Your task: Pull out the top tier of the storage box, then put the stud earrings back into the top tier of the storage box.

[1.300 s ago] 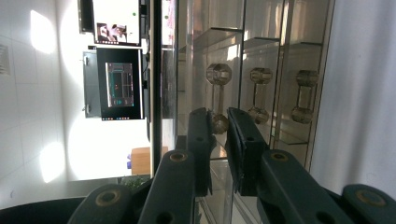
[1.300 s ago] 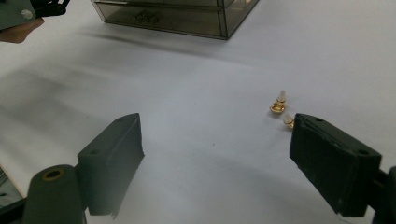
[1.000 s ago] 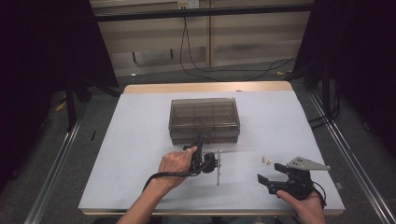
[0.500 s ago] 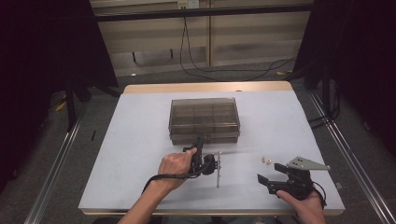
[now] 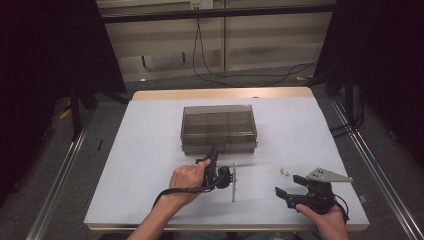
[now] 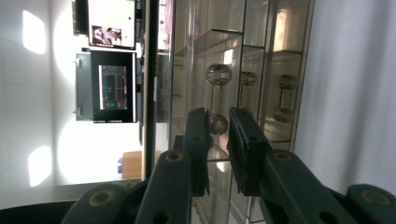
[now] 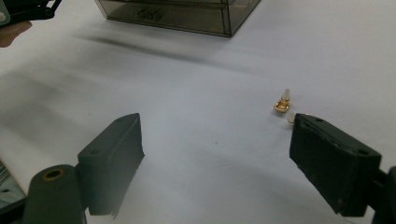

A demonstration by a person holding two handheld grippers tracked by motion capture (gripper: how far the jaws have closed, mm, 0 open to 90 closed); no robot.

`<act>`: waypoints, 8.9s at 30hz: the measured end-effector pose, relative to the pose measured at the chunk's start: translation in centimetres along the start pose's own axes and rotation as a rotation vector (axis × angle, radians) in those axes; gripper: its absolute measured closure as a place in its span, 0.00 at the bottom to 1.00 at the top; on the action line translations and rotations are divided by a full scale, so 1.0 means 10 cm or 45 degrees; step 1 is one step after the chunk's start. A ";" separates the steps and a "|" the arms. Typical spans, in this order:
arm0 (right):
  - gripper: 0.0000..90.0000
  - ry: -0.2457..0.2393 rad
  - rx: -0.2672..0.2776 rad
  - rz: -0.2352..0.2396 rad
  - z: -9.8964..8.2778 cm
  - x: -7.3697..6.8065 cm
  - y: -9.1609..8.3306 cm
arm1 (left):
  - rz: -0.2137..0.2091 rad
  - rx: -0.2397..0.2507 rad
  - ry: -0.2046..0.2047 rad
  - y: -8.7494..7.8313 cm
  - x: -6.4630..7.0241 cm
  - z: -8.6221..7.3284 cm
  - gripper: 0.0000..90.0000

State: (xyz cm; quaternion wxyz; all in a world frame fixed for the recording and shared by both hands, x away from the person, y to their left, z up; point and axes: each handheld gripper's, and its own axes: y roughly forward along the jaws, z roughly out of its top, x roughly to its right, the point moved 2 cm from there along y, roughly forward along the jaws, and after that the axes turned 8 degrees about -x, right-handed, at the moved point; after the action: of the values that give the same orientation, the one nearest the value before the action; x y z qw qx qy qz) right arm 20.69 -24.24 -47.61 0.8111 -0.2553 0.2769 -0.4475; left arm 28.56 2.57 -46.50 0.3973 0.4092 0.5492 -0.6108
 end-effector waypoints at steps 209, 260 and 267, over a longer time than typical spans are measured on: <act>0.17 0.013 -0.031 0.021 0.00 0.01 0.04 | -1.336 0.369 -0.694 0.19 -0.74 -0.34 0.91; 0.14 0.016 0.006 0.019 0.01 0.02 -0.01 | -1.092 0.262 -1.111 -0.20 -0.59 -1.50 0.05; 0.20 0.005 -0.031 0.047 0.02 0.03 0.01 | -1.062 0.221 -1.169 -0.28 -0.40 -1.65 0.06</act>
State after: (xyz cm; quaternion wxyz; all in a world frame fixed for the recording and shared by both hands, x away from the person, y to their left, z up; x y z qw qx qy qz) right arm 20.98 -24.47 -47.62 0.8155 -0.2591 0.2888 -0.4295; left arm 28.41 19.42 -42.86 0.2862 -0.1131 0.3843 -0.8704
